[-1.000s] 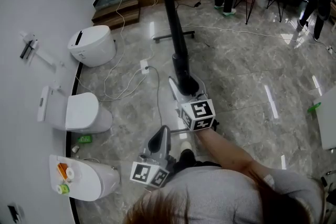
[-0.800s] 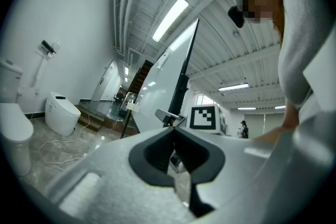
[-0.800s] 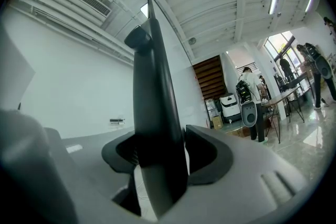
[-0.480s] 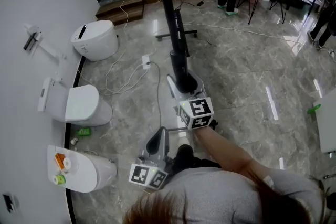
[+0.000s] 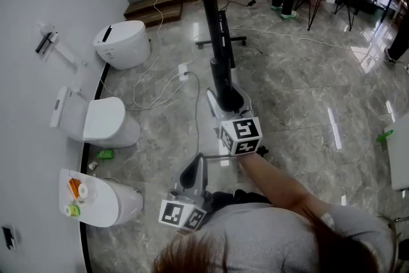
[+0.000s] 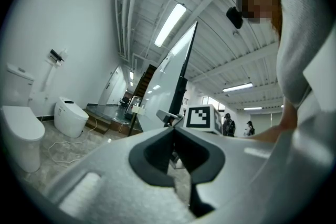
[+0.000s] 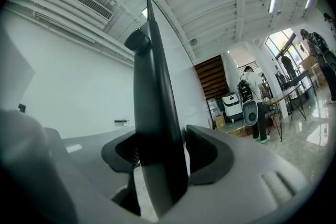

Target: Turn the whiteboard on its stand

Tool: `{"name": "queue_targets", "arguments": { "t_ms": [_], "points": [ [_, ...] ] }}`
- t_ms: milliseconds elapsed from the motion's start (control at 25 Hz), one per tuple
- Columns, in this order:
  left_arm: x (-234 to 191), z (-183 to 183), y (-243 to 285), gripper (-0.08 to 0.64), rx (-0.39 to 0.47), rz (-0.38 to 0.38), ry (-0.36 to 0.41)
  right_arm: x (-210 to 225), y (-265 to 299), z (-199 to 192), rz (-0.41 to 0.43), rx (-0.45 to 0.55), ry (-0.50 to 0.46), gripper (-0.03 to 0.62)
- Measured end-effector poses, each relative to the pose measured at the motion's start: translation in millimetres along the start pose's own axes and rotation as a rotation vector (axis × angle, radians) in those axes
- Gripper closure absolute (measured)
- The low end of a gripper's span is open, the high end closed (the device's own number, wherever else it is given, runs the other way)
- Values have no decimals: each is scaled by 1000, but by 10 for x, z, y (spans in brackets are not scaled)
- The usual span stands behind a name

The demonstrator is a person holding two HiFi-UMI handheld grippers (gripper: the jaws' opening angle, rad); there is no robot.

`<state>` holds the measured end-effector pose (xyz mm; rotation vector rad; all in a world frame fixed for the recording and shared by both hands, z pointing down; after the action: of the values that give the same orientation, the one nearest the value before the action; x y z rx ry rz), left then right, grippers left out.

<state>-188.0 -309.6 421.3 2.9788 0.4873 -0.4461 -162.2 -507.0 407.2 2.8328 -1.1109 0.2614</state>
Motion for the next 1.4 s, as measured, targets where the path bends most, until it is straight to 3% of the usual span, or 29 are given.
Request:
{"name": "queue_targets", "arguments": {
  "t_ms": [560,1400],
  "points": [
    [-10,-62,-410,563,-30,12,-37,-121,-138,38,-32,17,-25,383],
    [251,-167,-1055,563,-39,19,-27,-316,-613,-20,-64,22,-49,398]
  ]
}}
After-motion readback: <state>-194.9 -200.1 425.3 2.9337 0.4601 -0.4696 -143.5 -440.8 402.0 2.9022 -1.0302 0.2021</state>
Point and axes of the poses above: the fingertips, and each gripper's own axes: y forward along the fingers, x to its right, z out of its top, the point moved 1 cm from there along -y, backward along the fingers, and after that the axes turned 8 degrees about -x, right-handed, at the moved point
